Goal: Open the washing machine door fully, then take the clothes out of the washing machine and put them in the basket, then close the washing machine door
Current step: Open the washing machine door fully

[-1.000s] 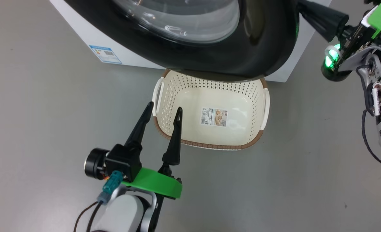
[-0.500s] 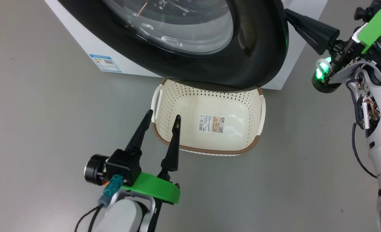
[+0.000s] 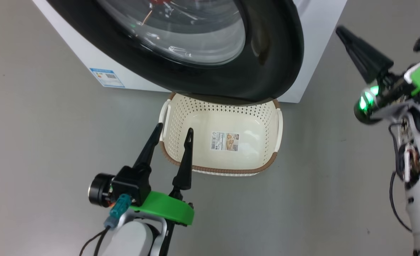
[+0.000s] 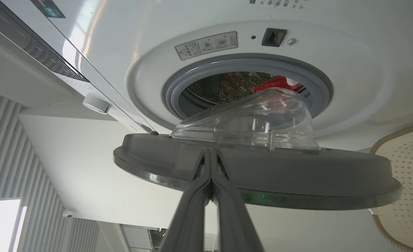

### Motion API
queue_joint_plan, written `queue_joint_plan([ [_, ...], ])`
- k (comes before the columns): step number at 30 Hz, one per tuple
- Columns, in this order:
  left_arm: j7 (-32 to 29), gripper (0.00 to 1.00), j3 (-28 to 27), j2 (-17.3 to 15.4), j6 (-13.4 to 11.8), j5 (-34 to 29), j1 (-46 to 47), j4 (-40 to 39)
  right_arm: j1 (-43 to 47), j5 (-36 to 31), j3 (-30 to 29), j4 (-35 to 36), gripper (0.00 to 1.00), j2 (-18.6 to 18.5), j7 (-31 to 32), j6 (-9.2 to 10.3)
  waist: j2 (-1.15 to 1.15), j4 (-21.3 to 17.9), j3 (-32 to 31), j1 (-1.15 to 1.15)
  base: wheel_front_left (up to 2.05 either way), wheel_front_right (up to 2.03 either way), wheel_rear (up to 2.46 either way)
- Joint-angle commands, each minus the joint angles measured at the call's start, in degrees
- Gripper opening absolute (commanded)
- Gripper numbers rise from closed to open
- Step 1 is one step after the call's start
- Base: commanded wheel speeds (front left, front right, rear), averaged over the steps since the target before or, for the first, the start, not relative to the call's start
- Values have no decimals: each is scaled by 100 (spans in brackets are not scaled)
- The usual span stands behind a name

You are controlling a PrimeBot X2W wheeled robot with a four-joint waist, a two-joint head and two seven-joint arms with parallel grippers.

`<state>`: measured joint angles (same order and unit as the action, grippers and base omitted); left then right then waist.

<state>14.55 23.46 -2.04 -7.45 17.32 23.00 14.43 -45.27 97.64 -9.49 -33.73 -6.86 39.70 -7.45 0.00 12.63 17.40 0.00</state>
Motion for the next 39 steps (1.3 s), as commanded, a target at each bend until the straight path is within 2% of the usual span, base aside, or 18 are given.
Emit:
queue_joint_plan([
  [1, 45, 100, -237, -84, 17, -93, -130, -105, 406, -217, 6, 495, 100, 91, -155, -3, 0, -78, -77, 0, 0, 0, 0],
  [13, 45, 100, -441, -84, 91, -161, -379, 35, 2181, -924, 145, 1875, 100, 323, -1092, -3, 0, -273, -384, 0, 0, 0, 0],
  [22, 45, 100, -496, -84, 123, -143, -569, 160, 3351, -1597, 616, 2737, 100, 379, -2411, -3, 0, -433, -651, 0, 0, 0, 0],
  [27, 45, 100, -543, -84, 175, -150, -680, 250, 3807, -2479, 968, 2970, 100, 224, -3624, -3, 0, -519, -822, 0, 0, 0, 0],
  [32, 45, 100, -576, -84, 229, -159, -755, 344, 4026, -3752, 1403, 2806, 100, -266, -5029, -3, 0, -569, -991, 0, 0, 0, 0],
  [35, 45, 100, -597, -84, 238, -157, -815, 379, 4025, -4485, 1474, 2572, 100, -433, -5382, -3, 0, -592, -1083, 0, 0, 0, 0],
  [39, 45, 100, -605, -84, 237, -151, -899, 406, 3978, -5544, 1162, 2472, 100, -375, -5463, -3, 0, -594, -1203, 0, 0, 0, 0],
])
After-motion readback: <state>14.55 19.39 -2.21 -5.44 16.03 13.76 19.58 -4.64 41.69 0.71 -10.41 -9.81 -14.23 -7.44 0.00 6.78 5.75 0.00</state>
